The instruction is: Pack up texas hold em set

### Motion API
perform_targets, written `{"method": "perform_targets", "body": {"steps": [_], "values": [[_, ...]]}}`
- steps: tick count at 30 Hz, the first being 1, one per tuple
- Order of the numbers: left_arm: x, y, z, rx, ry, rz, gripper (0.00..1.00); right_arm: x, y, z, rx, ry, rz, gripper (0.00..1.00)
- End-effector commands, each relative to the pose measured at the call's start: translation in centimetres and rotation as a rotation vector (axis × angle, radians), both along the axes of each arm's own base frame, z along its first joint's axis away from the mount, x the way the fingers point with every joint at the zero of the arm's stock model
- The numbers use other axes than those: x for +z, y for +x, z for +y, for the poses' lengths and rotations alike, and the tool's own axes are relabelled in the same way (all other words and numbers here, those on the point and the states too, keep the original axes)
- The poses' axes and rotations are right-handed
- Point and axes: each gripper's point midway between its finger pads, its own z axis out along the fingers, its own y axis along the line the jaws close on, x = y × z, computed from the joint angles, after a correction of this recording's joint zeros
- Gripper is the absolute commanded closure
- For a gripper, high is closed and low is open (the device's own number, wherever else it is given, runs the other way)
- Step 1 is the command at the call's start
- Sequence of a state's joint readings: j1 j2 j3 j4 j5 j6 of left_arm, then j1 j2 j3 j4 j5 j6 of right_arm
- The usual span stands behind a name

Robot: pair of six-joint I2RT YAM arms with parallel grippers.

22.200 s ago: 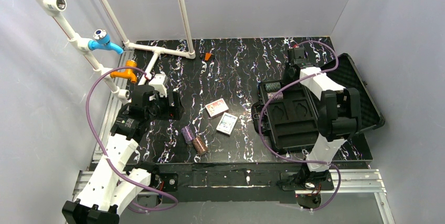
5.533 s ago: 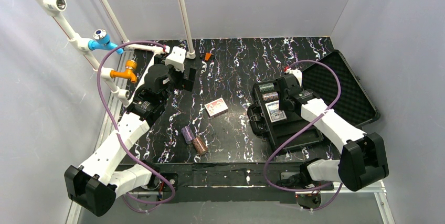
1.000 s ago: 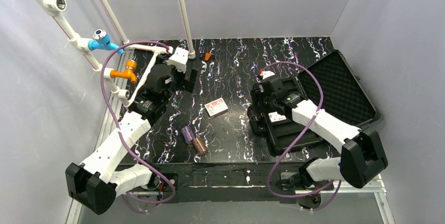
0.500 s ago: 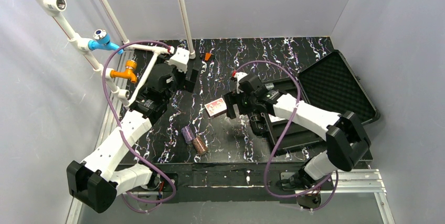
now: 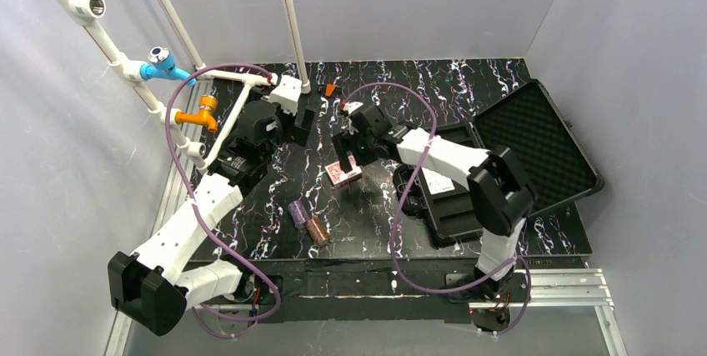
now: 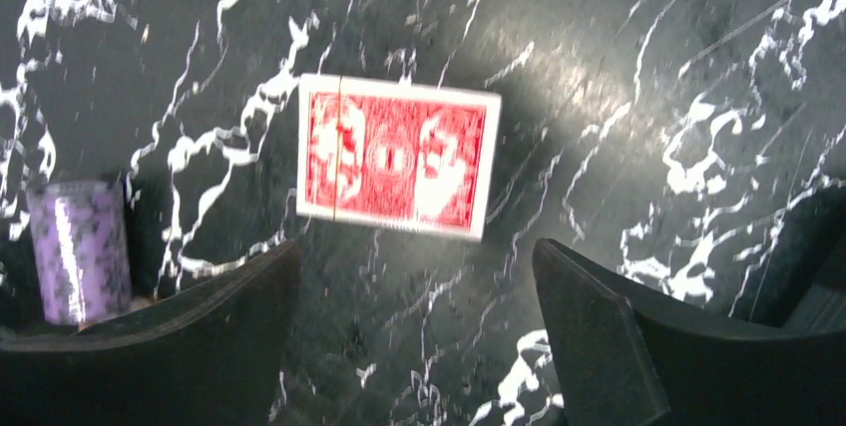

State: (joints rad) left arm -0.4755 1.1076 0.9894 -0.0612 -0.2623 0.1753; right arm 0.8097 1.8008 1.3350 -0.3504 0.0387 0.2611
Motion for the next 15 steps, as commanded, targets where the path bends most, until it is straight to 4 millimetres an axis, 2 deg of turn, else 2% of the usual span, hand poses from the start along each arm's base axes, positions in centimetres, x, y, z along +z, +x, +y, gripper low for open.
{"method": "perform_targets", "body": {"steps": [1,5,10,15], "values": [[0.8,0.1,0.8,0.045,0.010,-0.033,0.01,2.0,3.9,2.6,-0.045,0.030,-0.090,0.12],[0.7,0.2,0.8,0.047,0.016,-0.031,0.01,1.1,6.5,3.7,-0.110,-0.013,-0.098,0.26],[0.8,0.1,1.2,0.059,0.027,-0.040,0.01,-1.5,8.6,3.6,-0.198,-0.092,-0.098,0.44],[0.9,0.1,1.1,0.052,0.023,-0.043,0.01,-3.9,9.4,3.4,-0.219,-0.137,-0.074,0.50]]}}
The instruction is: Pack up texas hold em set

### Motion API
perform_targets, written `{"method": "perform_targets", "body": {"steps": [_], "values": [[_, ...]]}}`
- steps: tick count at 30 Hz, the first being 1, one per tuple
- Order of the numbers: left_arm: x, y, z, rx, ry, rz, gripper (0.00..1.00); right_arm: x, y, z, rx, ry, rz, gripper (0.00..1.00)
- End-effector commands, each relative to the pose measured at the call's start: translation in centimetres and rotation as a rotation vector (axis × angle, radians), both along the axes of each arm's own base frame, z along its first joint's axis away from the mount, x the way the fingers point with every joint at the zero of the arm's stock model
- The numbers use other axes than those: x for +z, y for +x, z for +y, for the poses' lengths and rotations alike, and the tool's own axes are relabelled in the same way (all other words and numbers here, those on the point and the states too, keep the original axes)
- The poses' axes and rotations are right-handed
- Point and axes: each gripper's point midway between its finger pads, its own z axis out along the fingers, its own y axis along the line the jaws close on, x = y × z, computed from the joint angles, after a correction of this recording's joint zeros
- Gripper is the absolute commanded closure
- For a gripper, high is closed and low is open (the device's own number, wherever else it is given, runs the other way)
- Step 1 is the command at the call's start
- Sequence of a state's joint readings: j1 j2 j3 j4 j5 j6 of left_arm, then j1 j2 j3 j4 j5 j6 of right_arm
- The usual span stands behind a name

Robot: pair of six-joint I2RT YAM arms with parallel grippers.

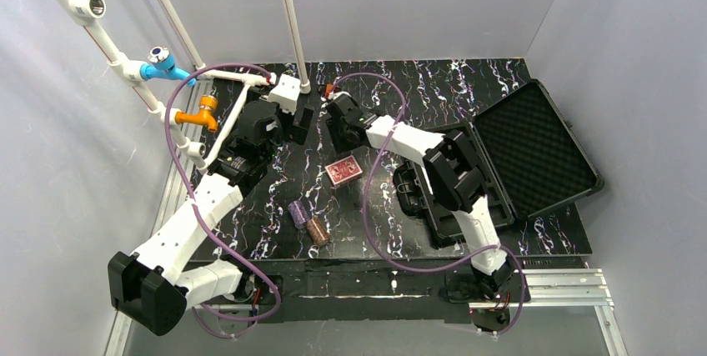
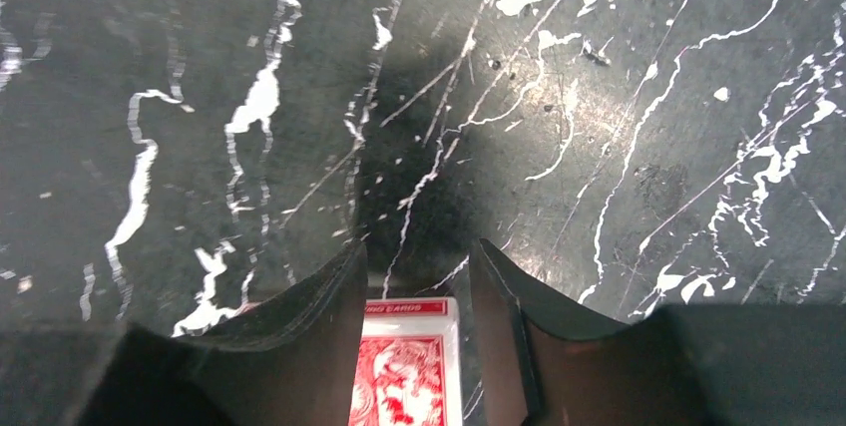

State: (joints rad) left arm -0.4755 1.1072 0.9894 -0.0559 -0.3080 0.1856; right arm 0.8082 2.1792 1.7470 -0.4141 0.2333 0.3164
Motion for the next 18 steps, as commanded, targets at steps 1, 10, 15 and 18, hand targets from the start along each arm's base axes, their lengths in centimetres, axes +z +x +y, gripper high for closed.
{"method": "perform_targets", "body": {"steps": [1,10,15,18], "values": [[0.7,-0.1,0.3,0.011,0.004,-0.031,0.01,-0.7,1.1,-0.7,-0.055,-0.043,-0.004,0.51],[0.7,0.0,0.2,0.009,0.011,-0.030,0.01,-3.1,-1.9,-3.3,-0.055,-0.091,0.068,0.55],[0.7,0.0,0.3,0.009,0.014,-0.028,0.01,-3.5,-3.8,-5.0,-0.058,-0.108,0.091,0.55],[0.6,0.0,0.2,0.007,0.015,-0.026,0.01,-3.5,-4.6,-5.9,-0.064,-0.114,0.097,0.55]]}}
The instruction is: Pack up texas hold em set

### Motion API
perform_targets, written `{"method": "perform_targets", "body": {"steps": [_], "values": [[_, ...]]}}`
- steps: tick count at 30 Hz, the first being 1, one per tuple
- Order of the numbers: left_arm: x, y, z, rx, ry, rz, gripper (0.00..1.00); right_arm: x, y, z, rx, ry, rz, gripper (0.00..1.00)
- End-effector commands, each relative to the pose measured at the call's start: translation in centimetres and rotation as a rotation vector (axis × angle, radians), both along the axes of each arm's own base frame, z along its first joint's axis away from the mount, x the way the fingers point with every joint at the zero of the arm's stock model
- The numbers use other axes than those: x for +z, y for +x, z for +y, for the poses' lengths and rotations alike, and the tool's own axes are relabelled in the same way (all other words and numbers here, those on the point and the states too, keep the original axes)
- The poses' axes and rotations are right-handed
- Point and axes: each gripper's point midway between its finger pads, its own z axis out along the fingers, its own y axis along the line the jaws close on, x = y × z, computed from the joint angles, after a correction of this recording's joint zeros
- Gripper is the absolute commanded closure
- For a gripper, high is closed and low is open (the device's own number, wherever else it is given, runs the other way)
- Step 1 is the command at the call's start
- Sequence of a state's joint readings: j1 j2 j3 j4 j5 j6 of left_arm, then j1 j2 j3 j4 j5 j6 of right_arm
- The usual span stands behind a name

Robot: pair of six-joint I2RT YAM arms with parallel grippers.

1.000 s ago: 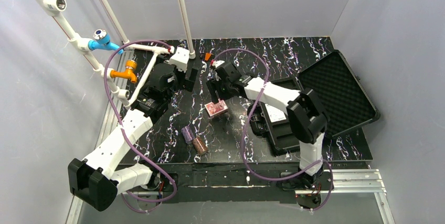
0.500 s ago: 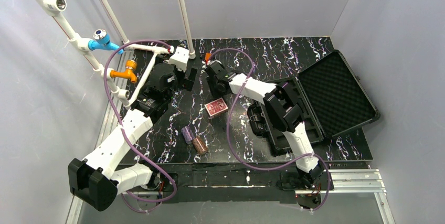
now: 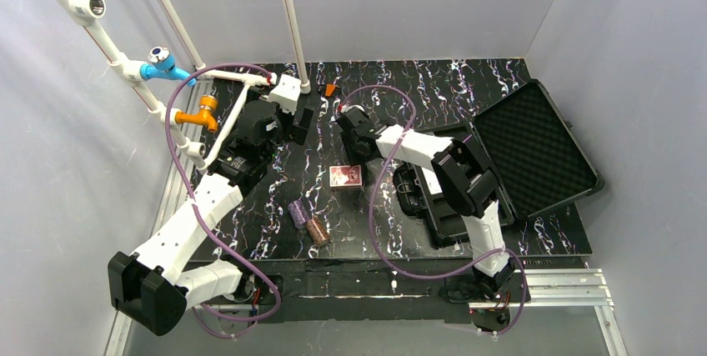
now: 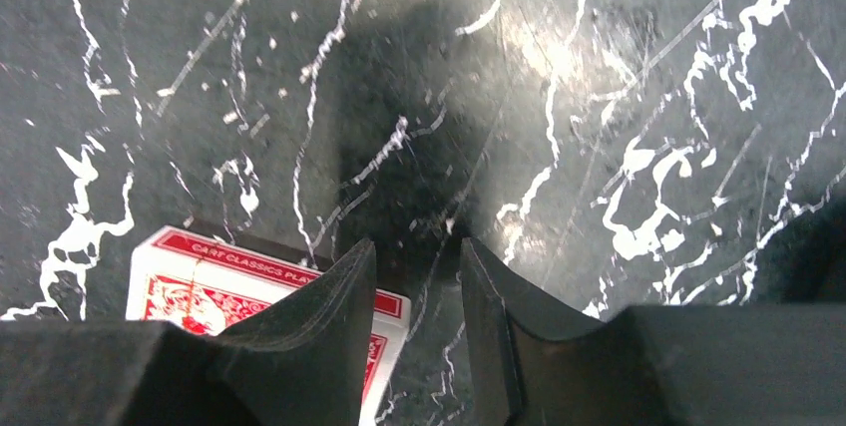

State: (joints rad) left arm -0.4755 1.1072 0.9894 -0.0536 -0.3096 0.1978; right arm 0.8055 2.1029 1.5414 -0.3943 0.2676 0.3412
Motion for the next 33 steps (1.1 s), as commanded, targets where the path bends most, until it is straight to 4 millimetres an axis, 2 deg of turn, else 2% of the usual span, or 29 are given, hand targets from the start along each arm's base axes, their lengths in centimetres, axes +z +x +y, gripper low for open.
{"method": "perform_targets", "body": {"steps": [1,12,17,19,28,33], "values": [[0.5,0.0,0.2,0.009,0.004,-0.021,0.01,0.0,-1.8,-2.1,-0.025,-0.024,0.033,0.55],[0.3,0.1,0.2,0.009,0.015,-0.018,0.01,0.3,-5.9,-2.4,0.025,0.019,0.070,0.55],[0.2,0.2,0.2,0.011,0.020,-0.014,0.00,-0.2,-8.6,-1.3,0.110,0.055,0.097,0.55],[0.0,0.3,0.2,0.011,0.025,-0.009,0.01,0.5,-9.4,-1.3,0.150,0.071,0.092,0.53],[0.4,0.2,0.6,0.027,0.032,-0.020,0.01,5.3,-10.0,-1.4,0.432,0.078,-0.037,0.19],[1.3,0.0,1.7,0.085,0.025,-0.055,0.01,6.7,-9.9,-0.9,0.537,0.079,-0.087,0.08]]}}
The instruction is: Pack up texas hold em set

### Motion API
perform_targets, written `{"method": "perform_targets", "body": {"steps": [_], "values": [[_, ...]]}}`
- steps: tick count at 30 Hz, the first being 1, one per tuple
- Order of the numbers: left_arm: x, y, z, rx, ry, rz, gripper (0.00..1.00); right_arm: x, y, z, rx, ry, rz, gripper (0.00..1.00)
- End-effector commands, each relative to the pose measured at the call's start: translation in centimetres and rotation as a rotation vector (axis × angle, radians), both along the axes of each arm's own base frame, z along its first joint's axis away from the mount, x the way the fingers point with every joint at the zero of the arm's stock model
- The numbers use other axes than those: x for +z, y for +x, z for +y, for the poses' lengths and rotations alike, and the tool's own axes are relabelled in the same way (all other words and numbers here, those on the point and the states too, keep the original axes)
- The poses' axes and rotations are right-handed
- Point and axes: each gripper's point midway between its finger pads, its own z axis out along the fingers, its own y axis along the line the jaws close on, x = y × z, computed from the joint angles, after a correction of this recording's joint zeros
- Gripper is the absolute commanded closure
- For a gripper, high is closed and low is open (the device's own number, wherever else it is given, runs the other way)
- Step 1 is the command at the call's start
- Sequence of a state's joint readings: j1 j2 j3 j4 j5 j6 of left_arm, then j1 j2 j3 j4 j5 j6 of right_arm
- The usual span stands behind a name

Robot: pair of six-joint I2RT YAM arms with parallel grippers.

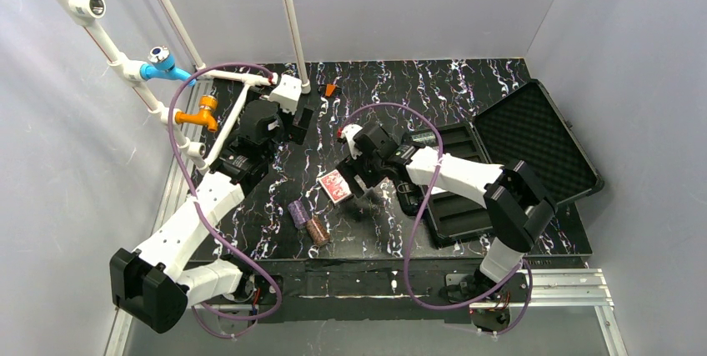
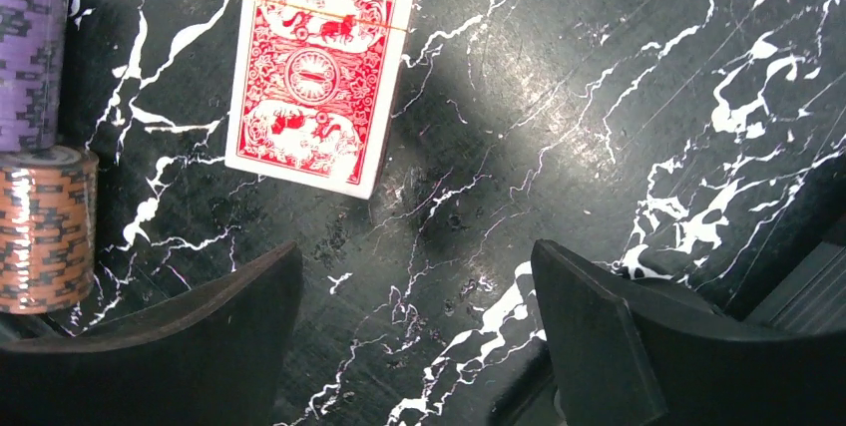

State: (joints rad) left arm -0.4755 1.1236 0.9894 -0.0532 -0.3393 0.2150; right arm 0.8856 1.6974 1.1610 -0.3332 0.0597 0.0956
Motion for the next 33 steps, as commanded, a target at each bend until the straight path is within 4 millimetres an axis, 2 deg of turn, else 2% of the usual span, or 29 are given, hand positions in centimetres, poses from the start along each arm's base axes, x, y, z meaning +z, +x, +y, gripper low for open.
{"method": "perform_targets", "body": {"steps": [1,7,13,19,25,33], "values": [[2.0,-0.4,1.5,0.073,-0.007,-0.075,0.01,2.0,0.2,1.0,0.147,0.021,-0.079,0.07],[3.2,-0.6,2.3,0.108,-0.025,-0.125,0.01,3.1,0.6,2.4,0.216,0.061,-0.113,0.05],[3.7,-0.8,2.6,0.122,-0.034,-0.143,0.01,3.4,1.8,3.8,0.190,0.055,-0.113,0.02],[3.9,-0.9,2.7,0.125,-0.036,-0.149,0.01,2.4,2.8,4.7,0.054,0.016,-0.098,0.02],[4.0,-1.0,2.7,0.124,-0.042,-0.153,0.01,1.1,2.0,6.2,0.015,-0.034,-0.103,0.02],[4.1,-1.0,2.7,0.121,-0.044,-0.154,0.01,-0.6,2.4,6.9,-0.074,-0.047,-0.079,0.02]]}}
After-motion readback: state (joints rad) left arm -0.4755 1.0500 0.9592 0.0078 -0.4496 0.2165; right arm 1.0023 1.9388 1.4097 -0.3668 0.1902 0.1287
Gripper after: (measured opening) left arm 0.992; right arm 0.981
